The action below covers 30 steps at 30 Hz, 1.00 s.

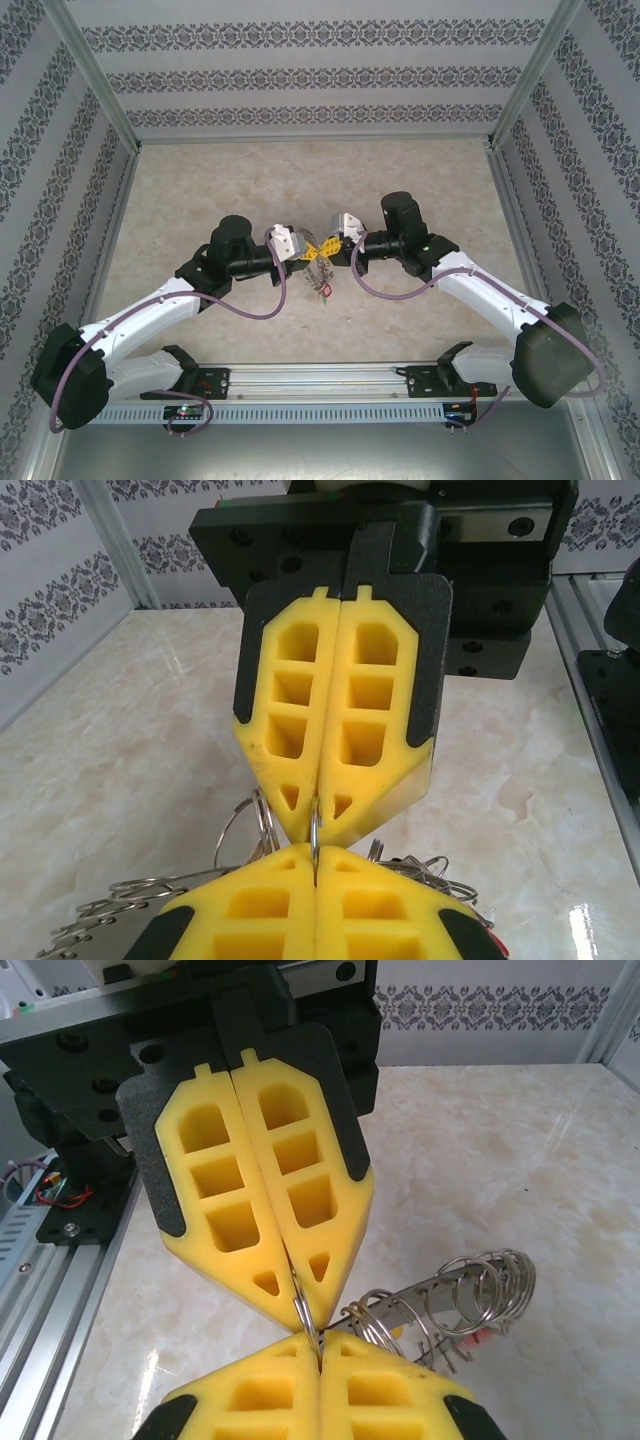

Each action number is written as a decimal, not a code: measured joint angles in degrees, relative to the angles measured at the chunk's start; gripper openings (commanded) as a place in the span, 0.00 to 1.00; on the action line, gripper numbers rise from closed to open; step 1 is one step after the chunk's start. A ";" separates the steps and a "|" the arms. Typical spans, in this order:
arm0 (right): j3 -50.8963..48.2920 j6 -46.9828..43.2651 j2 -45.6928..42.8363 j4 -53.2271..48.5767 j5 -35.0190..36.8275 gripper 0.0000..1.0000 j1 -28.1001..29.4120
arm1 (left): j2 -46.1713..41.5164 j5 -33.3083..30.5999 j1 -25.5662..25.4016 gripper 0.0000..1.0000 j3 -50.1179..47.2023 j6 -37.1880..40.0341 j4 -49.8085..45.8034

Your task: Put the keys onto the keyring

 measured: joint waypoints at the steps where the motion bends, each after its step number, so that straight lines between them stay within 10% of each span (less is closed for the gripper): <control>1: -0.04 0.11 -0.31 0.00 0.46 0.16 0.24 | -0.33 -0.52 -0.04 0.00 -0.31 0.24 0.35; 14: 0.00 15.39 -4.37 1.79 11.37 0.30 -2.82 | -3.74 -12.68 2.08 0.00 -1.46 0.74 -0.79; 30: 25.46 46.88 35.21 -11.67 22.18 0.20 6.84 | -16.04 -27.56 25.46 0.00 5.44 -13.86 -12.15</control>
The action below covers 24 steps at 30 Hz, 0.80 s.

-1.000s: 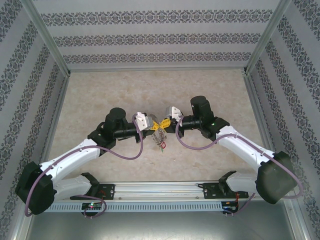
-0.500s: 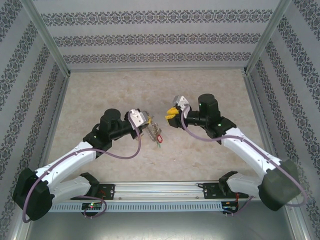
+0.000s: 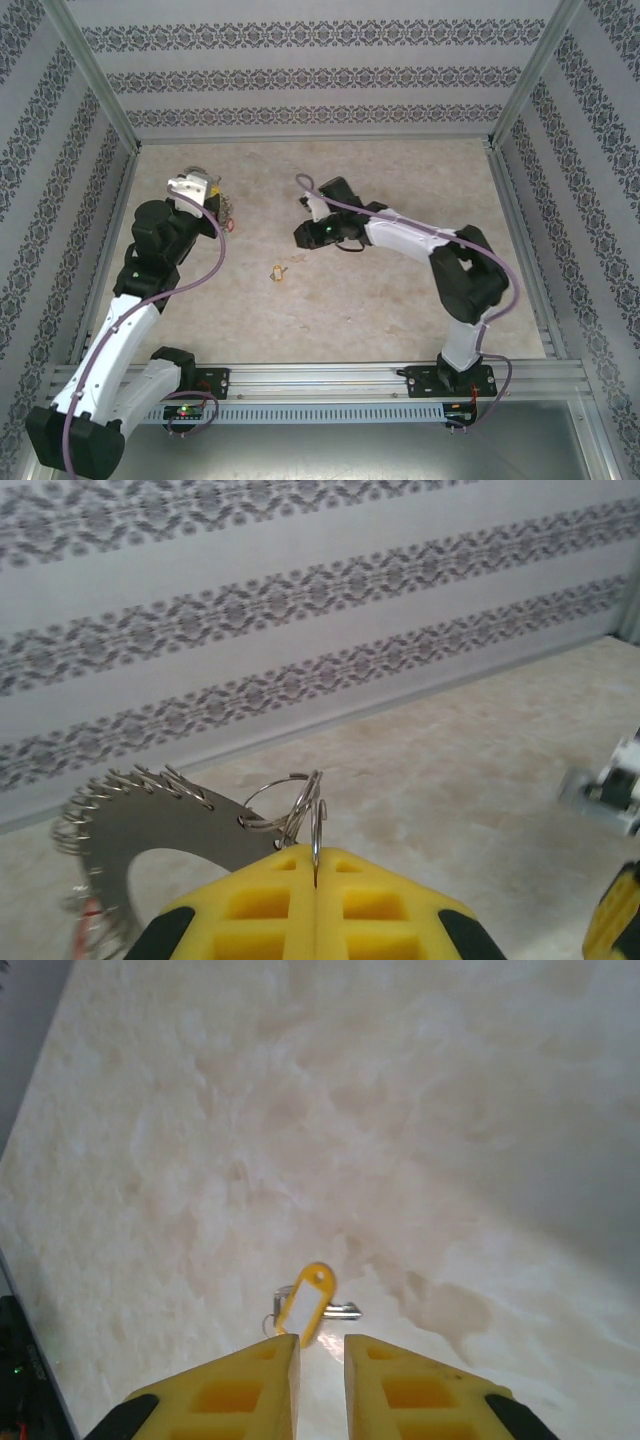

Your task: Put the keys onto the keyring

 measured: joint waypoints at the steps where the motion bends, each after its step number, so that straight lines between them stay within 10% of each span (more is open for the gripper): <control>1: 1.38 0.44 1.86 -0.76 -0.02 0.20 1.14 | -0.96 -0.96 0.00 0.00 0.00 -0.02 -1.20; 24: 17.90 -6.27 18.53 -14.12 -4.11 0.32 8.02 | -15.67 -8.15 0.07 0.00 -1.57 0.00 -11.74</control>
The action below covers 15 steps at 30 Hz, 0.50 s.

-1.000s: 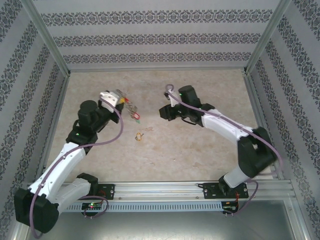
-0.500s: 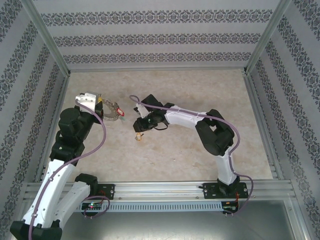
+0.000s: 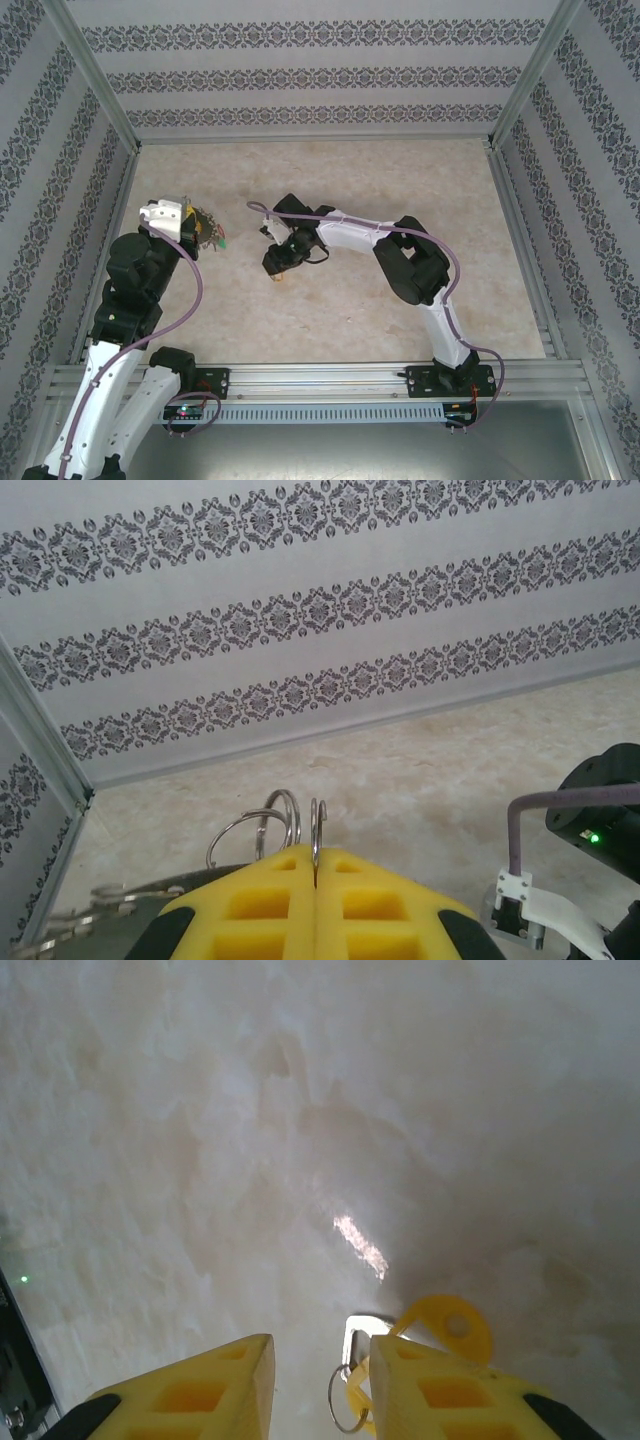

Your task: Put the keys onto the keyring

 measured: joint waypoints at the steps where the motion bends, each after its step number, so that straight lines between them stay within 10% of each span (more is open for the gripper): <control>1: 0.02 -0.24 0.09 -0.48 -0.02 0.32 0.13 | -0.09 -0.09 0.00 0.00 0.00 0.00 -0.09; 15: 0.72 -3.37 1.09 -2.95 0.00 0.25 0.61 | -0.17 -0.11 0.00 0.00 -0.20 0.00 -0.11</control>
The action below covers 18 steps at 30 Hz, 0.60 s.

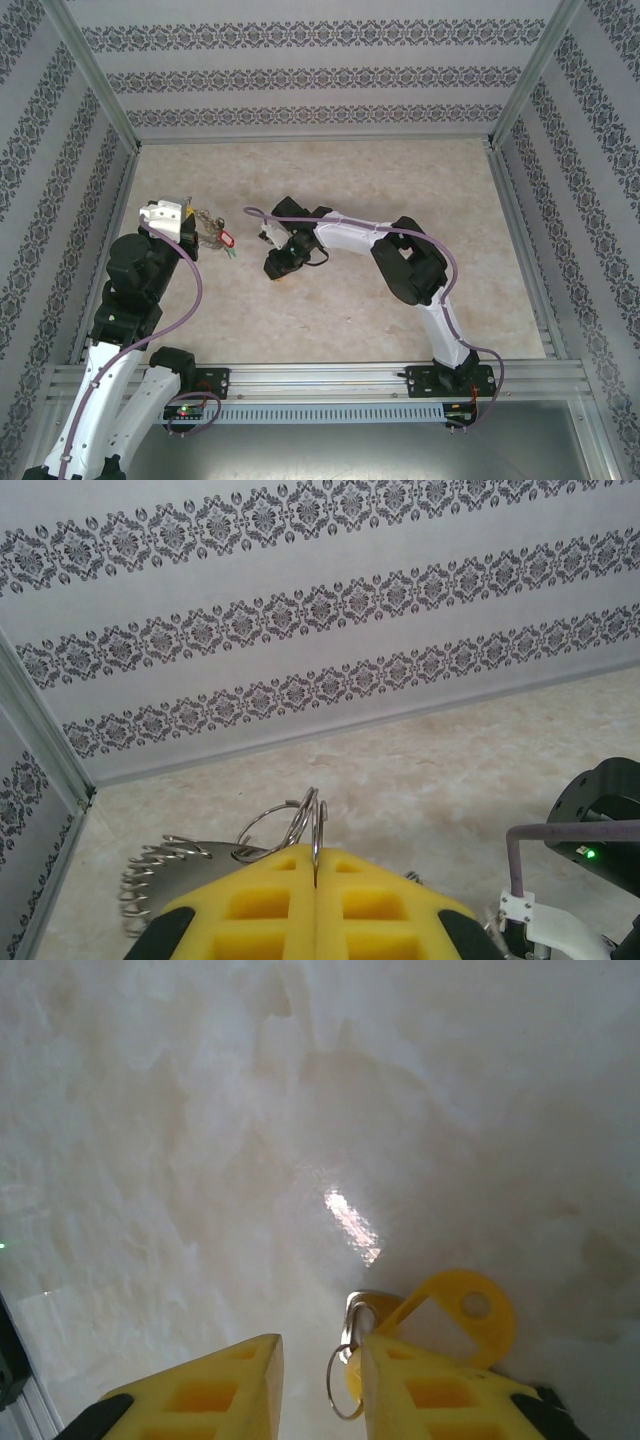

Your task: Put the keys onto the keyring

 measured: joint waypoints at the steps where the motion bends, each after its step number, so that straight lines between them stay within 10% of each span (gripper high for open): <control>1: 0.00 -0.09 0.20 -0.13 0.00 0.25 0.13 | 0.00 -0.02 0.00 0.00 -0.02 0.00 0.00; 18: -1.51 -1.92 -0.57 0.46 3.76 0.06 0.81 | 0.00 0.76 0.00 0.00 -0.02 0.00 0.00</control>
